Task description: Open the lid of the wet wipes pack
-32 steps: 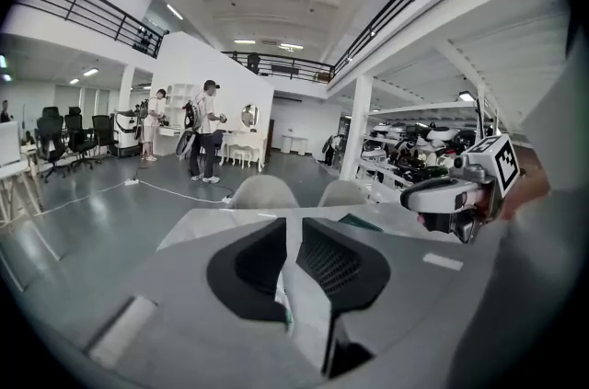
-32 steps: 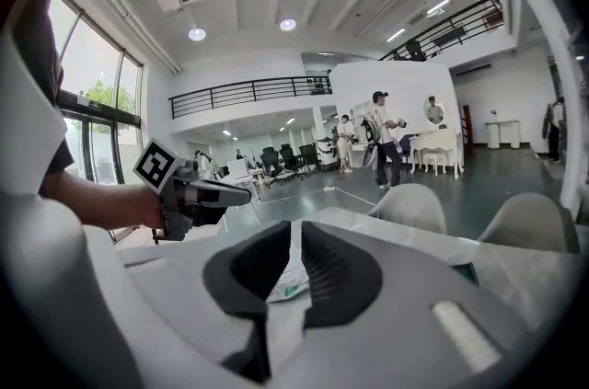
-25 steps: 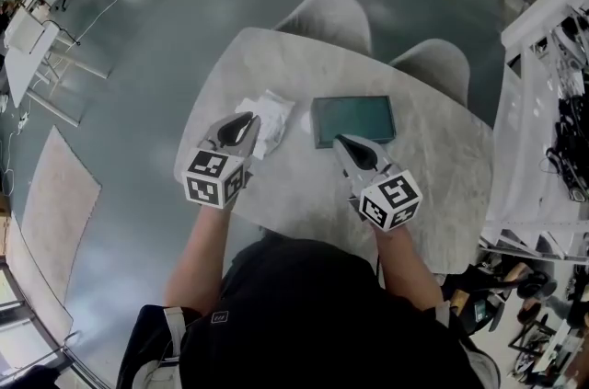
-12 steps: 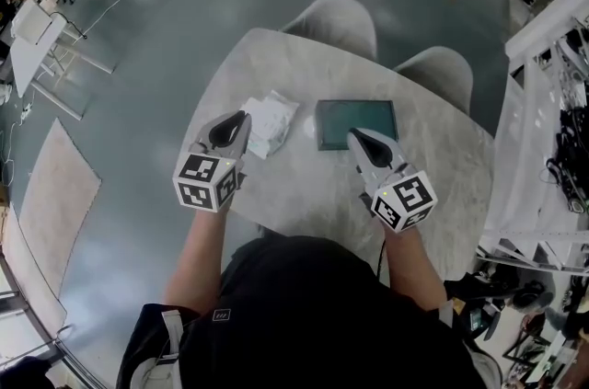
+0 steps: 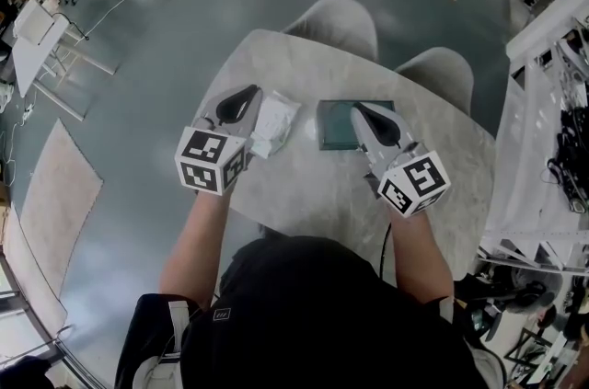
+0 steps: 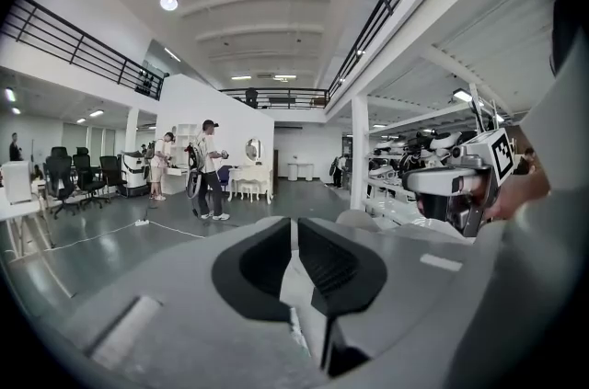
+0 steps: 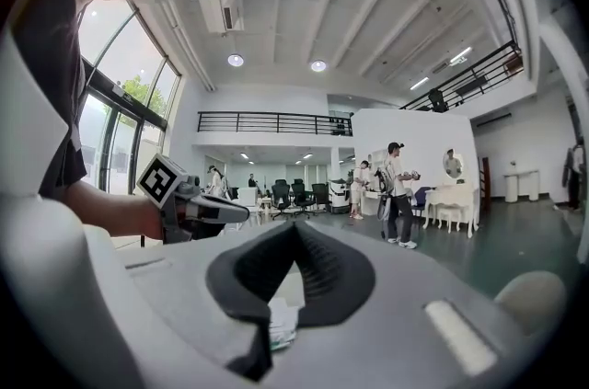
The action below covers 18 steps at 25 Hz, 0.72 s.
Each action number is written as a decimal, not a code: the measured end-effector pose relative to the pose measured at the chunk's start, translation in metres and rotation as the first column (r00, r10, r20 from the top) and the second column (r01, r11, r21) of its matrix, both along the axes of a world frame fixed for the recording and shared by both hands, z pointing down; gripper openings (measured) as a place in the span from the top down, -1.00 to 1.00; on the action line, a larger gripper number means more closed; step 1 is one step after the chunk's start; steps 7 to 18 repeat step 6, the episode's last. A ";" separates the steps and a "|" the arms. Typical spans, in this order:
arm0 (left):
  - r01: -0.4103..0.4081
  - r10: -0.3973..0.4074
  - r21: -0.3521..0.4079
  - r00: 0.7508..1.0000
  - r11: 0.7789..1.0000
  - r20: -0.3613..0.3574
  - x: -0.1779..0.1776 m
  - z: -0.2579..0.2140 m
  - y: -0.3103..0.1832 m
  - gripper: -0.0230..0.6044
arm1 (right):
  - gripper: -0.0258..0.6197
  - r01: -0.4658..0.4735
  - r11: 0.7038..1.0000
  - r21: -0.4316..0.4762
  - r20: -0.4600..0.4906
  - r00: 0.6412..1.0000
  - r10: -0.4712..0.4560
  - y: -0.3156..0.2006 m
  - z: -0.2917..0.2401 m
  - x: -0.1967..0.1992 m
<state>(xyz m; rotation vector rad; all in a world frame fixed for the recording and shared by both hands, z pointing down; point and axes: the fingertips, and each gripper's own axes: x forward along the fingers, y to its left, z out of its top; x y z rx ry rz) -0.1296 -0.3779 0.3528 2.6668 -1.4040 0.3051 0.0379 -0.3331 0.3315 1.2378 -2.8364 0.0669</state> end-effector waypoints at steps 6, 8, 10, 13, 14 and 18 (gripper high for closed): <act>0.018 -0.019 -0.051 1.000 0.999 -0.012 -0.006 0.022 0.015 0.82 | 0.92 -0.017 0.998 -0.065 0.028 0.999 0.019 0.013 0.022 0.004; 0.018 -0.019 -0.051 1.000 0.999 -0.012 -0.006 0.022 0.015 0.82 | 0.92 -0.017 0.998 -0.065 0.028 0.999 0.019 0.013 0.022 0.004; 0.018 -0.019 -0.051 1.000 0.999 -0.012 -0.006 0.022 0.015 0.82 | 0.92 -0.017 0.998 -0.065 0.028 0.999 0.019 0.013 0.022 0.004; 0.018 -0.019 -0.051 1.000 0.999 -0.012 -0.006 0.022 0.015 0.82 | 0.92 -0.017 0.998 -0.065 0.028 0.999 0.019 0.013 0.022 0.004; 0.018 -0.019 -0.051 1.000 0.999 -0.012 -0.006 0.022 0.015 0.82 | 0.92 -0.017 0.998 -0.065 0.028 0.999 0.019 0.013 0.022 0.004; 0.018 -0.019 -0.051 1.000 0.999 -0.012 -0.006 0.022 0.015 0.82 | 0.92 -0.017 0.998 -0.065 0.028 0.999 0.019 0.013 0.022 0.004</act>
